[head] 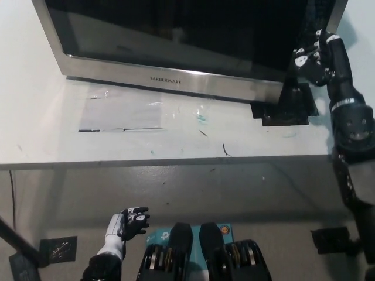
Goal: A microwave is kept infront of the robot with its door slightly ajar. The robot uses its right hand to push the door towards the left to open it.
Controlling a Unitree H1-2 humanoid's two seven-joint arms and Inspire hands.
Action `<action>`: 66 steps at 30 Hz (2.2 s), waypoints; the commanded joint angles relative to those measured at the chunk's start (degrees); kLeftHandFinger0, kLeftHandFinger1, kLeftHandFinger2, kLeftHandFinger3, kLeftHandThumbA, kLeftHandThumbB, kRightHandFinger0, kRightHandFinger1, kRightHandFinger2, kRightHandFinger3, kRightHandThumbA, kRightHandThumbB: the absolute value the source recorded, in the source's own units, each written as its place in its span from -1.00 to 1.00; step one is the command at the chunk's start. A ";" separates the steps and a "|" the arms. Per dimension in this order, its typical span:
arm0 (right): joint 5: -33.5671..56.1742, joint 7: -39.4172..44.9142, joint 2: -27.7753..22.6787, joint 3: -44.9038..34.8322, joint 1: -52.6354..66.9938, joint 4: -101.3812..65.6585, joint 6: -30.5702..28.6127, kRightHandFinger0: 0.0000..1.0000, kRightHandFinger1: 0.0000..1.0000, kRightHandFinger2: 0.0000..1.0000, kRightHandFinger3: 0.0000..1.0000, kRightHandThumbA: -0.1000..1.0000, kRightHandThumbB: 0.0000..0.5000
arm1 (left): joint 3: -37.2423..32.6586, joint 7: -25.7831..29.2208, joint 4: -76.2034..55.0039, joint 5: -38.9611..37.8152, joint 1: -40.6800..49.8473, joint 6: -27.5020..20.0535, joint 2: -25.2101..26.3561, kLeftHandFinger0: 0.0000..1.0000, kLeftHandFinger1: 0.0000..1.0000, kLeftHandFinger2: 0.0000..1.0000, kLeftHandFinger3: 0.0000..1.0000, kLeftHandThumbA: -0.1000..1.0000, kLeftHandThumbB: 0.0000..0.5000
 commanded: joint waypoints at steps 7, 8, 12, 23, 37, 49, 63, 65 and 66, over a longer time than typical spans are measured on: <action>5.30 4.97 6.75 2.39 7.94 -17.15 0.36 -0.78 -0.64 -0.33 0.20 -0.48 -0.19 | -0.55 1.24 -0.21 1.12 -1.54 -0.80 0.45 0.33 0.09 0.09 0.03 -0.57 -1.00; 5.91 5.23 7.49 2.79 10.08 -19.48 0.80 -0.76 -0.62 -0.31 0.21 -0.48 -0.20 | -0.24 0.73 -0.76 0.59 -1.43 -0.16 0.36 0.33 0.11 0.12 0.03 -0.58 -1.00; 5.40 6.09 8.00 4.89 13.96 -24.74 2.15 -0.72 -0.56 -0.24 0.28 -0.49 -0.29 | -0.50 1.01 -0.13 1.04 -1.67 -0.57 0.59 0.30 0.09 0.10 -0.02 -0.55 -0.99; 11.39 9.86 8.65 9.53 24.38 -37.67 6.85 -0.51 -0.38 -0.14 0.31 -0.52 -0.44 | -0.56 0.55 0.36 0.95 -1.79 -1.36 0.67 0.30 0.09 0.10 -0.02 -0.57 -1.00; 12.74 10.84 13.12 14.04 33.04 -42.00 7.03 -0.72 -0.56 -0.32 0.17 -0.46 -0.42 | -0.30 1.10 0.11 0.89 -1.77 -0.96 0.38 0.31 0.08 0.09 -0.03 -0.56 -1.00; 11.89 11.22 13.79 14.40 33.58 -42.06 7.03 -0.74 -0.58 -0.31 0.24 -0.42 -0.41 | -0.31 0.23 0.73 0.55 -2.18 -1.59 0.52 0.31 0.10 0.13 -0.01 -0.55 -1.00; 13.40 10.85 9.37 7.93 40.64 -42.98 4.61 -0.50 -0.37 -0.10 0.41 -0.43 -0.59 | -0.37 0.71 1.16 0.83 -2.44 -1.82 0.29 0.27 0.07 0.09 0.01 -0.52 -1.00; 13.03 10.46 8.26 5.36 41.37 -41.73 3.69 -0.50 -0.37 -0.10 0.40 -0.40 -0.56 | 0.03 0.64 1.54 0.35 -2.64 -2.07 0.34 0.32 0.12 0.13 0.04 -0.54 -0.99; 13.67 10.18 7.94 3.75 41.89 -40.56 2.12 -0.56 -0.42 -0.15 0.36 -0.43 -0.52 | -0.21 0.83 1.31 0.71 -2.53 -2.05 0.37 0.32 0.12 0.13 0.04 -0.53 -1.00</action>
